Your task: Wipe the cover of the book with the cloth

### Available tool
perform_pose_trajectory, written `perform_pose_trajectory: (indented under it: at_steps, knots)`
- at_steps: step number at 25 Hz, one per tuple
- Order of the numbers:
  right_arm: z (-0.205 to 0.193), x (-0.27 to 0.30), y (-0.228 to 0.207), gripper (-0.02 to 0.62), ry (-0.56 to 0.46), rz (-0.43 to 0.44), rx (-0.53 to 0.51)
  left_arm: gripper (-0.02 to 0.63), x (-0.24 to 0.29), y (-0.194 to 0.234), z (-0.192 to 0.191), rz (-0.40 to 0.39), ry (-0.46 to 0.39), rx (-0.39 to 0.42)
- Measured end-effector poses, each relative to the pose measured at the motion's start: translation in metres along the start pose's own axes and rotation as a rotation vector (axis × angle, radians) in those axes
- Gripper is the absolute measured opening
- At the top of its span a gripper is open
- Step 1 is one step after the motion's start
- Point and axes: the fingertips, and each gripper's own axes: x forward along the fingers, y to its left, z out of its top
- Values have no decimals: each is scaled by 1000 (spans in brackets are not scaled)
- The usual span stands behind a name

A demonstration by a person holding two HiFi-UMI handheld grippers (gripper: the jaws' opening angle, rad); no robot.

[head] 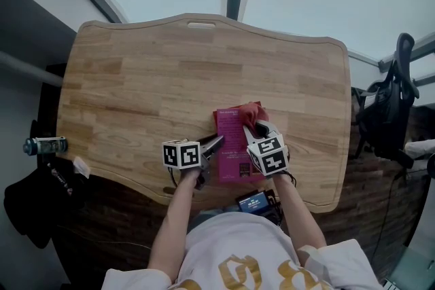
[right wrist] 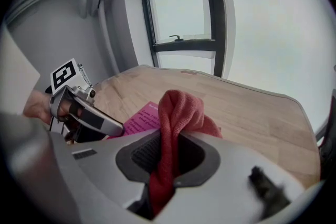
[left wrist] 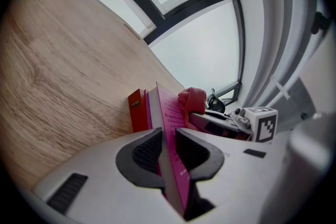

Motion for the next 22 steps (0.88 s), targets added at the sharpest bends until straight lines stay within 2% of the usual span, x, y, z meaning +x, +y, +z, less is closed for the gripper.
perform_pose_trajectory:
  at_steps: [22]
  knots:
    - [11, 15, 22, 69, -2, 106, -9, 84, 0, 1, 0, 2, -16, -18]
